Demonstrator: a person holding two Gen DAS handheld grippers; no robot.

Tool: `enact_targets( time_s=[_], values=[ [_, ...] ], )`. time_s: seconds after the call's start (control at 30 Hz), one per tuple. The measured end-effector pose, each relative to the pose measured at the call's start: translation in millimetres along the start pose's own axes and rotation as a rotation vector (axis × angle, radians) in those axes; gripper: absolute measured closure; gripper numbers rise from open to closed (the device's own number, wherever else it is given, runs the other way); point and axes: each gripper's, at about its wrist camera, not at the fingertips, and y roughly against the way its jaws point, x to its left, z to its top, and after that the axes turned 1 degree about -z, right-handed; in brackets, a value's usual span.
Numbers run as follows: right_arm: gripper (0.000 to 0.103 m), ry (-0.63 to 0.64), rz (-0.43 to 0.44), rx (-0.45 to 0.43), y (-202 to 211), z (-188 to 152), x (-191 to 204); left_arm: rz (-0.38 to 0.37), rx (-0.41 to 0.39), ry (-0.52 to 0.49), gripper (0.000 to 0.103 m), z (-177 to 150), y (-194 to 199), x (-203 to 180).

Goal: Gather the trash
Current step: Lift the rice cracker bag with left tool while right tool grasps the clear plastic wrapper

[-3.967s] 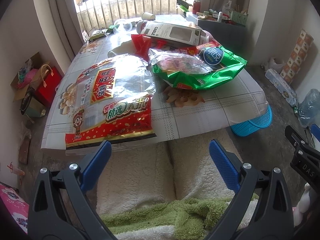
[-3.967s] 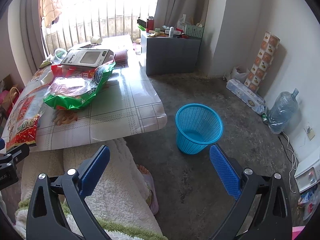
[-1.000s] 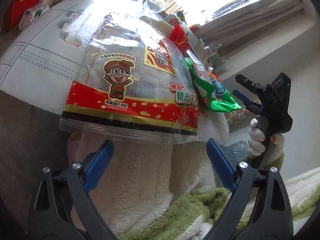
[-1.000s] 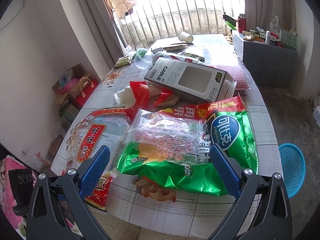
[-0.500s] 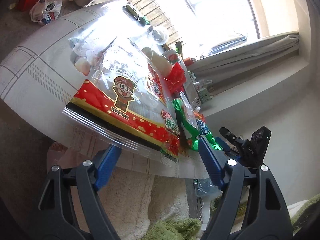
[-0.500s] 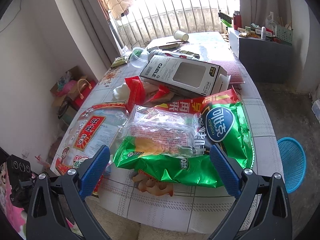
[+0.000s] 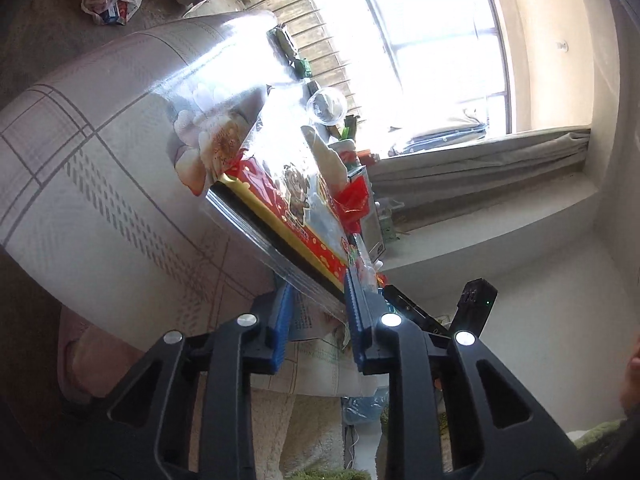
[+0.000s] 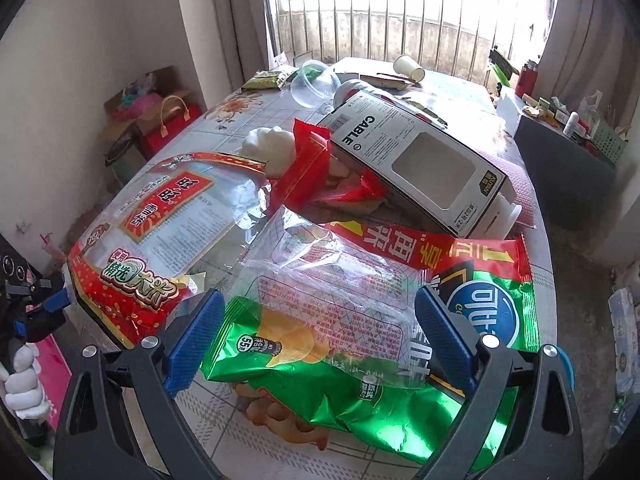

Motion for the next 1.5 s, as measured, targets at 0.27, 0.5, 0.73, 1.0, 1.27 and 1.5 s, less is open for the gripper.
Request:
enact_targets(
  time_s=[0.27,0.5,0.73,1.0,1.27,1.5],
  values=[
    [0.065,0.011,-0.009,0.074,-25.2,-3.7,14.0,-0.044,-0.038,0.001,0.101,-5.3,10.5,-5.5],
    [0.099,-0.043,0.008,0.017,-9.8,-6.3,11.5,-0.081,-0.097,-0.082,0.103,-5.9,39.7,-38.8],
    [0.101,-0.089,0.031,-0.12,32.7,-9.3,8.2,-0.127,-0.165,-0.249,0.103,0.6,64.7,-100.5],
    [0.101,-0.166,0.083,-0.285,84.8,-10.2,-6.0,-0.177,-0.2,-0.499,0.103,1.3,75.7,-190.6],
    [0.101,-0.245,0.096,-0.42,132.0,-18.2,-39.2,-0.235,-0.168,-0.673,0.103,-9.2,46.3,-259.8],
    [0.065,-0.129,0.157,-0.231,95.1,-6.9,-42.8,-0.264,-0.14,-0.703,0.103,-12.5,13.6,-284.9]
  ],
)
